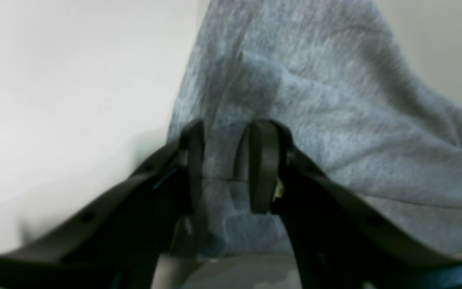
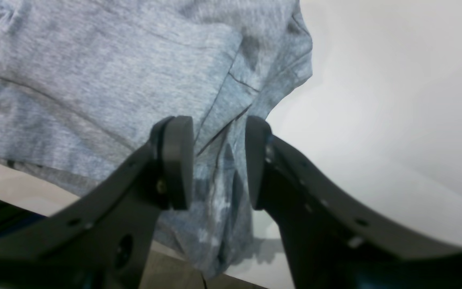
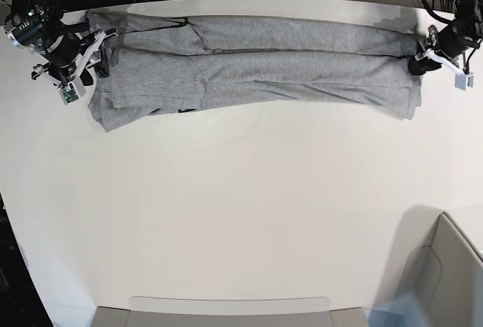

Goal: Fold the T-shirt properly
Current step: 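Release the shirt ends and open both grippers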

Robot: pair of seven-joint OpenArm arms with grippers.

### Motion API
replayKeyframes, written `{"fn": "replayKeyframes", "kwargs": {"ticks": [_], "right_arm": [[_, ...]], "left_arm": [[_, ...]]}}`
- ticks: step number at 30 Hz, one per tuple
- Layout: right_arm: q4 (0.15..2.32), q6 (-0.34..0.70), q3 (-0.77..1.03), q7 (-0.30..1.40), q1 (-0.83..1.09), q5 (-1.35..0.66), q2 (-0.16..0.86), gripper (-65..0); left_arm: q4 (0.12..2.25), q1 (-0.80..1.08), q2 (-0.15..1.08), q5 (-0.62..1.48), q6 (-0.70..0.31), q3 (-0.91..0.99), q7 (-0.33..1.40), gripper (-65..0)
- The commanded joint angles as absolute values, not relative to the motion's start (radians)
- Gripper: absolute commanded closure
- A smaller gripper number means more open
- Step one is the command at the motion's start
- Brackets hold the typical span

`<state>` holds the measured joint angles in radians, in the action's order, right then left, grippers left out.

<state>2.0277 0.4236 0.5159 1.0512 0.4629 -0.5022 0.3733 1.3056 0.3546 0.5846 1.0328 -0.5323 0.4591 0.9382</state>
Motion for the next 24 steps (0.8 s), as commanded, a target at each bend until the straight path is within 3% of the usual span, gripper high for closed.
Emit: {"fn": "replayKeyframes", "kwargs": {"ticks": [1,9,24], "right_arm": [[2.041,0.43,0.522,1.035,0.46,-0.515,0.387,-22.0],[2.041,0.432,0.522,1.035,0.461,-0.515,0.39,-22.0],[2.041,0.432,0.522,1.035,0.46,-0.515,0.39,-22.0]], "left_arm": [[1.32,0.349,0.605,1.023,-0.538,0.446,0.928,-20.1],[1.245,0.288,0.601,0.894,-0.533,0.435,0.903,-20.1],[1.175,0.26,0.601,0.881,-0.538,0.426,0.891,-20.1]]}}
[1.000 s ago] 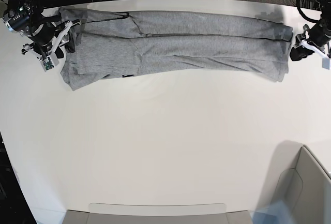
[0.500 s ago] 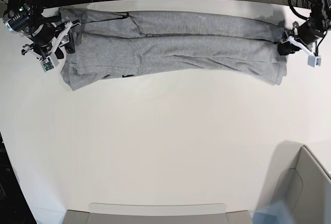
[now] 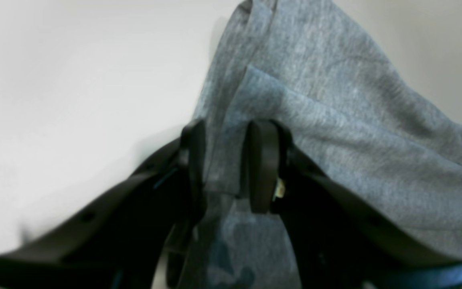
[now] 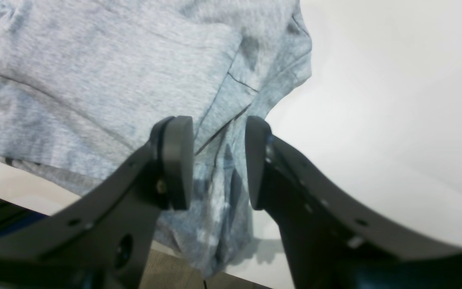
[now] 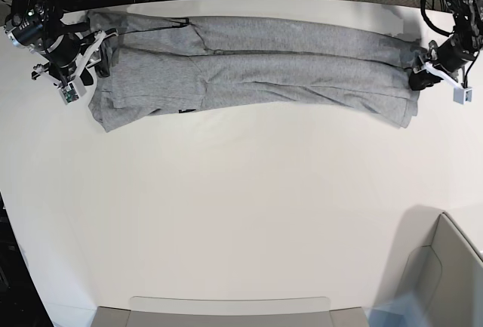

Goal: Fold the T-shirt properly
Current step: 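Release the shirt ends and open both grippers, then grasp the strip's end with the left gripper and pull it outward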

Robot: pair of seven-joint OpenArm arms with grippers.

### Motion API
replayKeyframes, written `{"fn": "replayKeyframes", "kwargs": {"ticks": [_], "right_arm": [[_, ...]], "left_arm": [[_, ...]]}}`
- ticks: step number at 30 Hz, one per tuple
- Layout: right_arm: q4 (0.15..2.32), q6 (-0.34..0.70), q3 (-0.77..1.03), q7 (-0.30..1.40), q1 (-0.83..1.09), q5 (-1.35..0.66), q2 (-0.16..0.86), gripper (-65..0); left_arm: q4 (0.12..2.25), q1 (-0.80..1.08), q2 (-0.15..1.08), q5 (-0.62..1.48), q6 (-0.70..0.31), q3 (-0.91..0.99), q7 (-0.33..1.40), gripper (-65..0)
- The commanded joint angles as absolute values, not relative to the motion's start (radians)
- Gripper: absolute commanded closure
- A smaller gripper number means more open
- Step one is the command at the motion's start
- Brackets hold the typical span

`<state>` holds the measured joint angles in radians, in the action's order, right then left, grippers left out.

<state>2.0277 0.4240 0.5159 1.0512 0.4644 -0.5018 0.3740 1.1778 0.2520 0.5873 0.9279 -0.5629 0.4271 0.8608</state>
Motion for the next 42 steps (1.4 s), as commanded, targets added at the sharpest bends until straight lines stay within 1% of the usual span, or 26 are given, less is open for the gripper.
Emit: {"fn": "replayKeyframes", "kwargs": {"ticks": [1,4,6,7,12,17,19,21,26,29,33,39,42], "right_arm": [[2.041,0.432,0.522,1.035,0.46,-0.515,0.39,-22.0],[2.041,0.432,0.522,1.035,0.458,-0.515,0.39,-22.0],[2.041,0.432,0.522,1.035,0.458,-0.515,0.39,-22.0],[2.041,0.432,0.522,1.033,0.458,-0.515,0.39,-22.0],[2.041,0.432,0.522,1.033,0.46,-0.515,0.39,-22.0],[2.041,0.432,0.529,1.033,0.464,-0.515,0.39,-22.0],[2.041,0.432,0.529,1.033,0.464,-0.515,0.39,-22.0],[2.041,0.432,0.529,1.033,0.464,-0.515,0.39,-22.0],[2.043,0.432,0.529,1.035,0.461,-0.515,0.39,-22.0],[2.045,0.432,0.526,1.035,0.458,-0.515,0.39,-22.0],[2.045,0.432,0.526,1.035,0.458,-0.515,0.389,-22.0],[2.046,0.43,0.529,1.035,0.458,-0.515,0.386,-22.0],[2.046,0.43,0.53,1.035,0.458,-0.515,0.386,-22.0]], "left_arm": [[1.175,0.265,0.601,0.881,-0.539,0.424,0.889,-20.1],[1.181,0.271,0.602,0.889,-0.556,0.363,0.895,-19.4],[1.202,0.271,0.605,0.885,-0.634,0.302,0.894,-16.5],[1.208,0.271,0.605,0.885,-0.698,0.275,0.895,-13.9],[1.199,0.268,0.605,0.881,-0.698,0.243,0.895,0.0],[1.196,0.262,0.607,0.811,-0.698,0.255,0.889,0.0],[1.19,0.249,0.607,0.776,-0.698,0.311,0.883,0.0],[1.184,0.237,0.602,0.754,-0.698,0.415,0.886,0.0],[1.176,0.229,0.602,0.708,-0.698,0.596,0.894,0.0],[1.178,0.228,0.602,0.708,-0.698,0.644,0.895,0.0],[1.19,0.228,0.602,0.716,-0.698,0.657,0.895,0.0],[1.408,0.243,0.584,0.716,-0.698,0.659,0.924,0.0],[1.494,0.257,0.541,0.713,-0.698,0.742,0.989,0.0]]}}
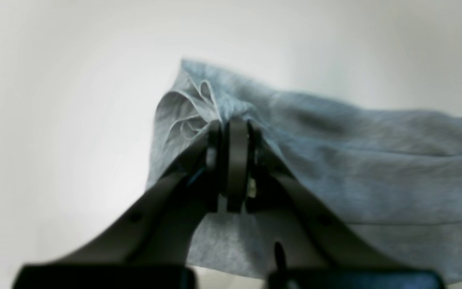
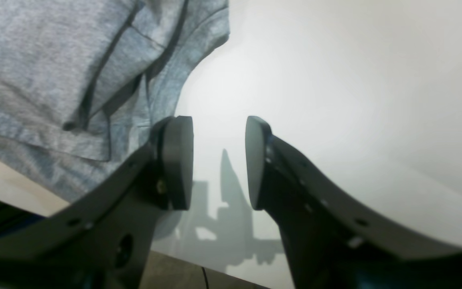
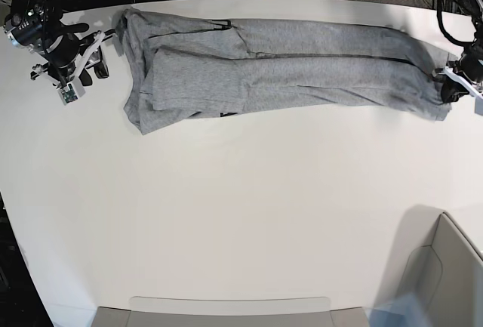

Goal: Fold the T-shirt properly
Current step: 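Grasp the strip's end with the left gripper and pull it outward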

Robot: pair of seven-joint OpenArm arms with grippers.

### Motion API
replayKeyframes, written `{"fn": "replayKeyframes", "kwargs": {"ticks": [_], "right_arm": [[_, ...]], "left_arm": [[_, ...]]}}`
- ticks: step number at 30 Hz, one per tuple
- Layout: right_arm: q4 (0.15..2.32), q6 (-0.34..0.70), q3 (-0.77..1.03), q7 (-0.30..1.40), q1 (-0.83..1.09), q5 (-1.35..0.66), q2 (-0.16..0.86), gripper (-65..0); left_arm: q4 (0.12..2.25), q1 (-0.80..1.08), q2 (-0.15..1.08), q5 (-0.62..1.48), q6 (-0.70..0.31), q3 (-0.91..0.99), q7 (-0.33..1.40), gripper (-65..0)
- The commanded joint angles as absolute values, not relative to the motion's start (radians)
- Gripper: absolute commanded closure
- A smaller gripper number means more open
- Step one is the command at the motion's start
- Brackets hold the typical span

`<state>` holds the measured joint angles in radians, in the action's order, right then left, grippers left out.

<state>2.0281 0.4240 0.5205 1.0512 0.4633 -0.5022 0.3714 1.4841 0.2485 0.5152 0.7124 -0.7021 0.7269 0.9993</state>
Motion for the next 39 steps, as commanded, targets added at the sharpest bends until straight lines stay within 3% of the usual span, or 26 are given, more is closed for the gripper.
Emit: {"fn": "replayKeyframes", "kwargs": {"ticks": [1,10,15,25,36,39], "right_arm": [[2.046,0.43,0.53,1.035,0.458,-0.515,0.386,-22.0],[2.045,0.43,0.524,1.035,0.446,-0.515,0.386,-22.0],[2.045,0.43,0.524,1.035,0.444,-0.515,0.386,-22.0],[2.043,0.432,0.524,1.035,0.444,-0.515,0.392,-22.0],[2.043,0.432,0.524,1.035,0.447,-0.515,0.392,-22.0],[2.043,0.432,0.524,1.035,0.444,-0.515,0.392,-22.0]], "left_arm": [[1.521,0.255,0.518,0.711,-0.698,0.771,1.02,0.0],[1.839,0.263,0.369,0.71,-0.698,0.796,1.204,0.0],[1.903,0.277,0.312,0.716,-0.698,0.794,1.241,0.0],[1.888,0.272,0.349,0.665,-0.698,0.8,1.211,0.0],[1.546,0.223,0.45,0.598,-0.698,0.796,1.09,0.0],[1.521,0.216,0.455,0.605,-0.698,0.805,1.073,-12.5]]}}
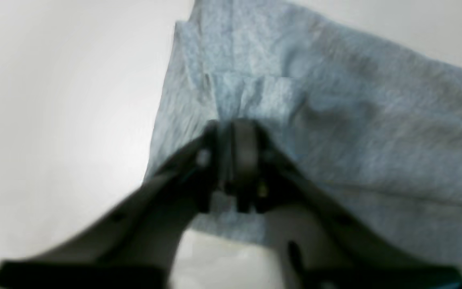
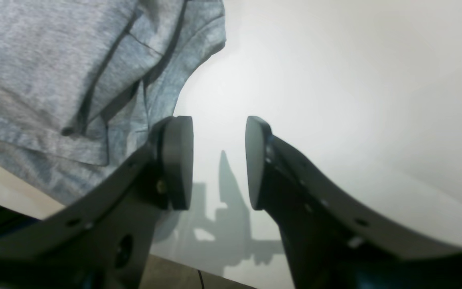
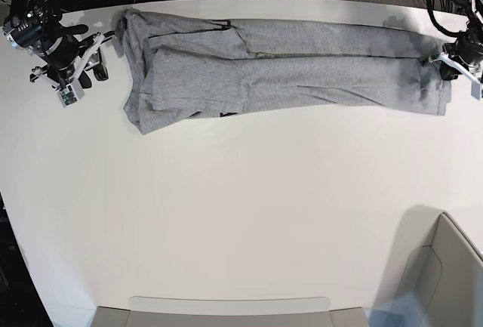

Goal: Fold the T-shirt properly
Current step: 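Grasp the strip's end with the left gripper and pull it outward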

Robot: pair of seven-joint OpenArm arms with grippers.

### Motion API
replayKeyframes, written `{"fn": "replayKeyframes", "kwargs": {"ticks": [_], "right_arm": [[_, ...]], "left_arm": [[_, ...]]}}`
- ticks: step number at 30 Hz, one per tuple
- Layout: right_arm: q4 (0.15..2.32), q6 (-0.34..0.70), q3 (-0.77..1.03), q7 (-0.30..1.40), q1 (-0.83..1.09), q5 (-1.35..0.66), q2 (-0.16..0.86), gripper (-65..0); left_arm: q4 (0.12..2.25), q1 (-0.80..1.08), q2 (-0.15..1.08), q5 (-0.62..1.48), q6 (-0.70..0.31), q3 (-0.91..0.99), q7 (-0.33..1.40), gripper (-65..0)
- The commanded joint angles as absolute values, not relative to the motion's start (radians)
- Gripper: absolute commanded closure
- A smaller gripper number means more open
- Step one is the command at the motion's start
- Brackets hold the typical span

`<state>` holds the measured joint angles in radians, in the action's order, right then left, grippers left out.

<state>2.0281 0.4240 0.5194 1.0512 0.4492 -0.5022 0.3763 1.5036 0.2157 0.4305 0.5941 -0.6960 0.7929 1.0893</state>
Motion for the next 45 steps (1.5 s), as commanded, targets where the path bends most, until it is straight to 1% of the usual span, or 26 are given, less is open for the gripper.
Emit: {"fn": "replayKeyframes", "kwargs": {"ticks": [1,5,10,14,15,18,20,25,29,32,35,42,45], "right_arm": [[2.043,0.432,0.524,1.035,0.444,-0.515,0.392,-22.0],[2.043,0.432,0.524,1.035,0.438,-0.515,0.392,-22.0],[2.041,0.432,0.522,1.035,0.433,-0.515,0.392,-22.0],[2.041,0.432,0.522,1.035,0.432,-0.515,0.392,-22.0],[2.04,0.432,0.522,1.035,0.432,-0.515,0.392,-22.0],[2.032,0.432,0.522,1.035,0.43,-0.515,0.392,-22.0],[2.02,0.432,0.522,1.035,0.43,-0.515,0.392,-22.0],[2.006,0.432,0.522,1.035,0.43,-0.515,0.41,-22.0],[2.006,0.432,0.522,1.035,0.43,-0.515,0.412,-22.0],[2.006,0.432,0.522,1.035,0.43,-0.515,0.412,-22.0],[2.006,0.432,0.522,1.035,0.43,-0.515,0.412,-22.0],[2.006,0.432,0.495,1.035,0.43,-0.515,0.414,-22.0],[2.006,0.432,0.493,1.035,0.43,-0.515,0.414,-22.0]], "left_arm": [[1.52,0.217,0.455,0.625,-0.698,0.802,1.056,-14.6],[1.465,0.213,0.476,0.722,-0.698,0.803,1.079,-15.5],[1.32,0.208,0.513,0.835,-0.698,0.805,1.095,-15.7],[1.293,0.208,0.532,0.946,-0.698,0.805,1.095,-15.8],[1.293,0.211,0.542,0.969,-0.698,0.805,1.095,-16.3],[1.291,0.213,0.558,1.012,-0.698,0.805,1.095,-20.9],[1.291,0.213,0.561,1.009,-0.698,0.805,1.092,-22.6],[1.288,0.219,0.576,1.003,-0.698,0.794,1.017,-22.8],[1.245,0.211,0.576,0.921,-0.698,0.794,0.997,-22.8],[1.19,0.209,0.584,0.855,-0.698,0.794,0.951,-22.8],[1.17,0.217,0.596,0.854,-0.698,0.792,0.937,-22.8],[1.159,0.217,0.628,0.846,-0.698,0.642,0.872,-22.8],[1.109,0.213,0.639,0.845,-0.698,0.608,0.857,-22.8]]}}
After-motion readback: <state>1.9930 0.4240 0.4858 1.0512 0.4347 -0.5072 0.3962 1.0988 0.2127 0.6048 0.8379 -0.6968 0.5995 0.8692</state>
